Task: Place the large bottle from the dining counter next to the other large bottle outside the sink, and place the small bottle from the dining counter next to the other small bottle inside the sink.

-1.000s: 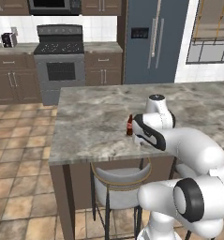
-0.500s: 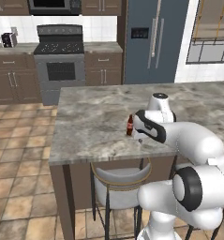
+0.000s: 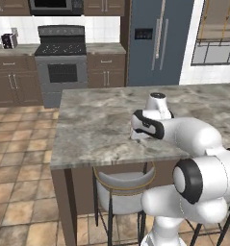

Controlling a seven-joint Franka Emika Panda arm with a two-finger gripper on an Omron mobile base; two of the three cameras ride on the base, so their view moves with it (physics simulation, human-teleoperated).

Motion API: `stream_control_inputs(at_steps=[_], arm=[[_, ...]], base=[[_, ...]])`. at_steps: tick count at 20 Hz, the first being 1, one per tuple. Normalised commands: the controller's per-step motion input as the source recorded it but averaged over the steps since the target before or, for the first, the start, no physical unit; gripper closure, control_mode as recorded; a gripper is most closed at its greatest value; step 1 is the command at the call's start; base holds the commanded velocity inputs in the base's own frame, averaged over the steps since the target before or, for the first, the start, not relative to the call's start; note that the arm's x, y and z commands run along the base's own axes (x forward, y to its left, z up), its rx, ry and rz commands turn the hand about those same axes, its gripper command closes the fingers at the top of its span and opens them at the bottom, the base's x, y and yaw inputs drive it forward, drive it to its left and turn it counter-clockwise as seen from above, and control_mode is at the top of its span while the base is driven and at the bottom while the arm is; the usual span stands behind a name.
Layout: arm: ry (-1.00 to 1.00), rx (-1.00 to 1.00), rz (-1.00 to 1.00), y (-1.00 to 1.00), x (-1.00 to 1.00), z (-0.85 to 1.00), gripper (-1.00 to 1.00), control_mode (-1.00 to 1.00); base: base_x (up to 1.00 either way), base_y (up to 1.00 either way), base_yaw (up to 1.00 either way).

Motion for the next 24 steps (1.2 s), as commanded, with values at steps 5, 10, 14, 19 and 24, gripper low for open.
stream_control_inputs(at_steps=[5,10,14,19,24], arm=[[-0.04,0.0,0.0,0.18,0.01,0.0,-1.0,-1.0],[-0.07,-0.02,0.0,0.06,0.0,0.0,-1.0,-1.0],[-0.09,-0.02,0.0,0.0,0.0,0.0,-1.0,-1.0],[-0.07,-0.01,0.0,0.0,0.04,0.0,-1.0,-1.0],[-0.01,0.0,0.0,0.0,0.18,0.0,-1.0,-1.0]], base=[[0.0,0.0,0.0],[0.0,0.0,0.0],[0.0,0.0,0.0],[0.0,0.0,0.0],[0.0,0.0,0.0]])
